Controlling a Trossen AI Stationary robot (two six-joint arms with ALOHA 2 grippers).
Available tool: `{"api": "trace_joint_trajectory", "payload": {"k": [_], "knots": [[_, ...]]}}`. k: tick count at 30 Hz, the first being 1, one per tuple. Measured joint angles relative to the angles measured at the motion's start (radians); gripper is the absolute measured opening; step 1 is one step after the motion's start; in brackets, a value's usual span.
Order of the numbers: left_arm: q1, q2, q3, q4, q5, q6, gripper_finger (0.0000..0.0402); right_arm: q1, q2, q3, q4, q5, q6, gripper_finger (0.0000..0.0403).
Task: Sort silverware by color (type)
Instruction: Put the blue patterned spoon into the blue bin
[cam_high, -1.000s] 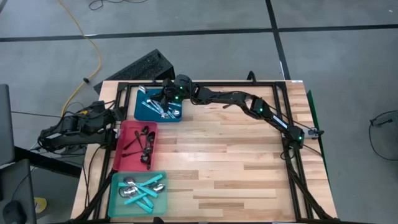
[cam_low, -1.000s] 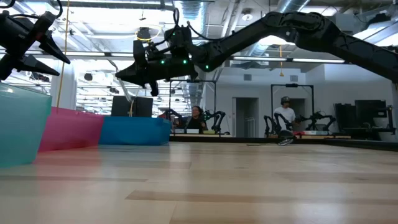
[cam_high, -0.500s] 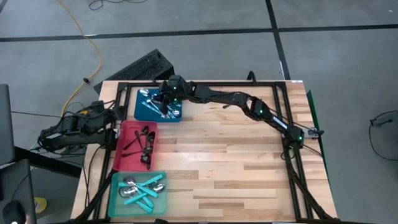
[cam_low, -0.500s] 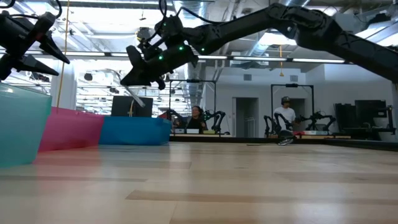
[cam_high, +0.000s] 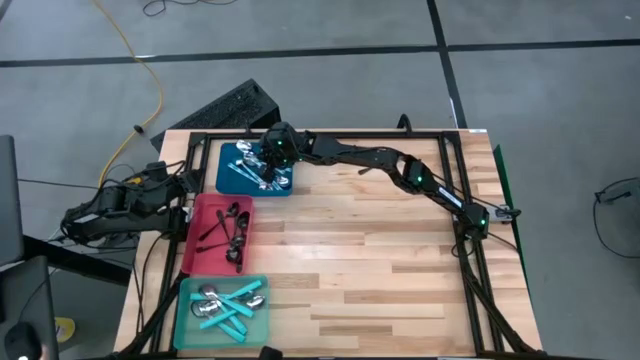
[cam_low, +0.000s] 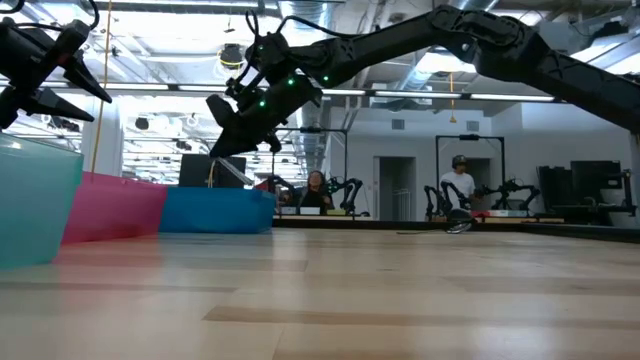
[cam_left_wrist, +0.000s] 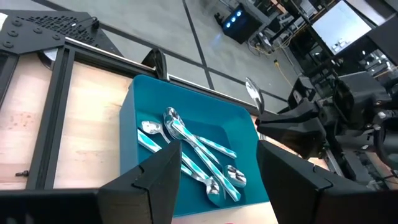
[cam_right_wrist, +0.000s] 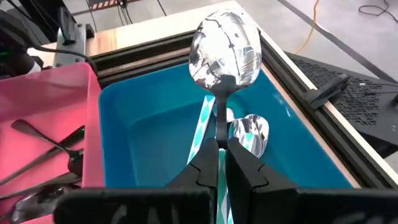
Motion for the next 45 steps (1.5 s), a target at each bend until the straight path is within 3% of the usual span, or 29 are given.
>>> {"api": "trace_joint_trajectory", "payload": {"k": [17, 45], "knots": [[0.0, 0.0, 0.0, 0.0, 0.001, -0.002, 0.0194, -0.004, 0.013, -0.027, 0.032, 0.101, 0.003, 0.0033], [0.0, 0.0, 0.0, 0.003, 0.013, 0.008, 0.0194, -0.023, 0.077, -0.015, 0.042, 0.127, 0.089, 0.0033]]}}
